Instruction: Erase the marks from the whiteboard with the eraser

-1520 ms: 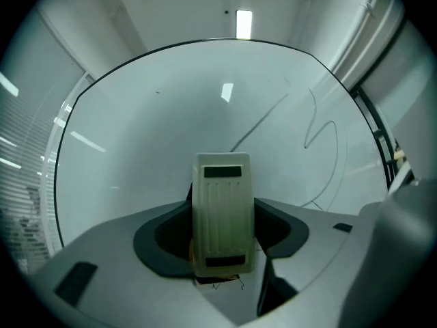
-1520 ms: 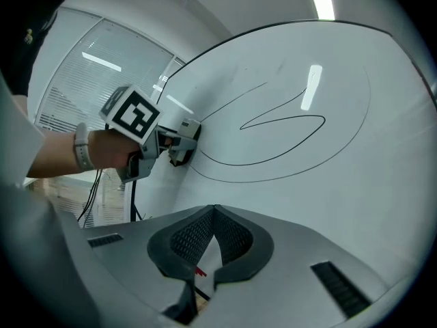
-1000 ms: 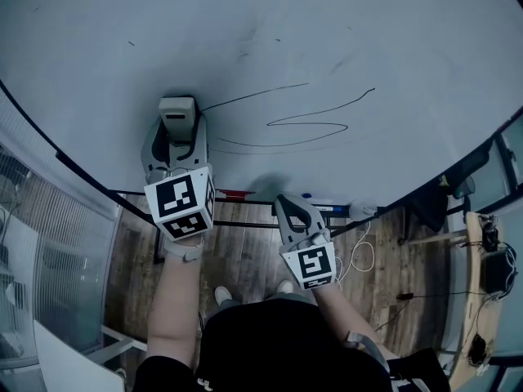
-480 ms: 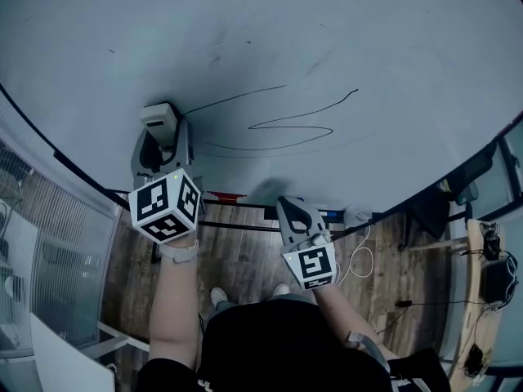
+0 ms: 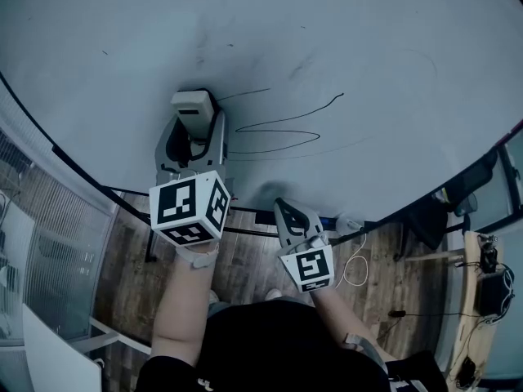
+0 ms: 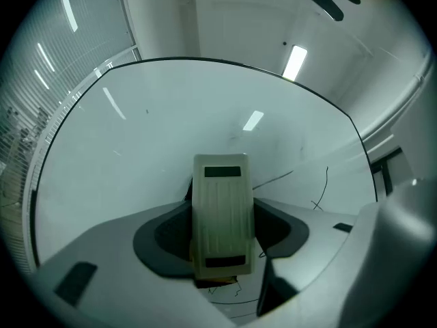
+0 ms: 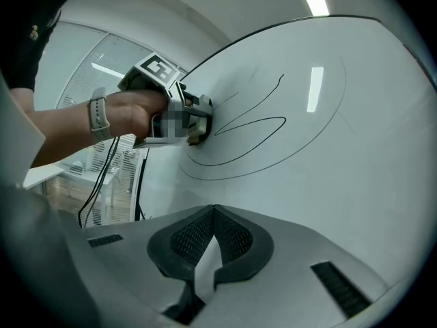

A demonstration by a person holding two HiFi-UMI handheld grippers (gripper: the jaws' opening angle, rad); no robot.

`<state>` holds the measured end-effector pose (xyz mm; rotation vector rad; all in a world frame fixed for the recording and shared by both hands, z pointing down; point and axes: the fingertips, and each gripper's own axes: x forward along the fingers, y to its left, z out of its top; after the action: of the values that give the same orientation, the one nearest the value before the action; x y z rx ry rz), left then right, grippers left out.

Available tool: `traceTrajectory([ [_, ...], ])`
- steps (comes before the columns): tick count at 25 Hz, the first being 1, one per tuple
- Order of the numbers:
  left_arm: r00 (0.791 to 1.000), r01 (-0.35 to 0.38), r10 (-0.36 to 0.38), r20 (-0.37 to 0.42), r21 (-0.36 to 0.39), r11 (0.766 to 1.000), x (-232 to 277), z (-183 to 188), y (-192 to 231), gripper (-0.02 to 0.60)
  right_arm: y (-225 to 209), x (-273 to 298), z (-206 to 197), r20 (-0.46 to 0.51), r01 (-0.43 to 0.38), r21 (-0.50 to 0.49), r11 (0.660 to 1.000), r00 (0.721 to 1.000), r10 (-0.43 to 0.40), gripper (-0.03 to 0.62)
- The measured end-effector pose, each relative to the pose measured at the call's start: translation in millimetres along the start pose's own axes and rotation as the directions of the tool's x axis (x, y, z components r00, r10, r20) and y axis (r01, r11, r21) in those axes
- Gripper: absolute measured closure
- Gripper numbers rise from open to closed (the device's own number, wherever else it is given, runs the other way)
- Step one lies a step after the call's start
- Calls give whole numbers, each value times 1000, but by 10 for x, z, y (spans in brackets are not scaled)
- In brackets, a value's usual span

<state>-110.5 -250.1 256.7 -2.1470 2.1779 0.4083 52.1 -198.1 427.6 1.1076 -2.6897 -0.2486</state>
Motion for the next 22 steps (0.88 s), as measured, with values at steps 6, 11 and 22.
traceTrajectory([
  [6,1000,8,-10,19,85,996,73,165,-382,319,-165,-154,15,14,23,-29,999,1000,-22,568],
  [11,997,54,-62,39,181,982,128,322,-828,319,-287,-311,-11,10,58,-5,998,998,-58,568],
  [22,993,106,-117,25,272,956,133,404,-973,318,-285,-373,-16,2,75,3,997,997,-75,568],
])
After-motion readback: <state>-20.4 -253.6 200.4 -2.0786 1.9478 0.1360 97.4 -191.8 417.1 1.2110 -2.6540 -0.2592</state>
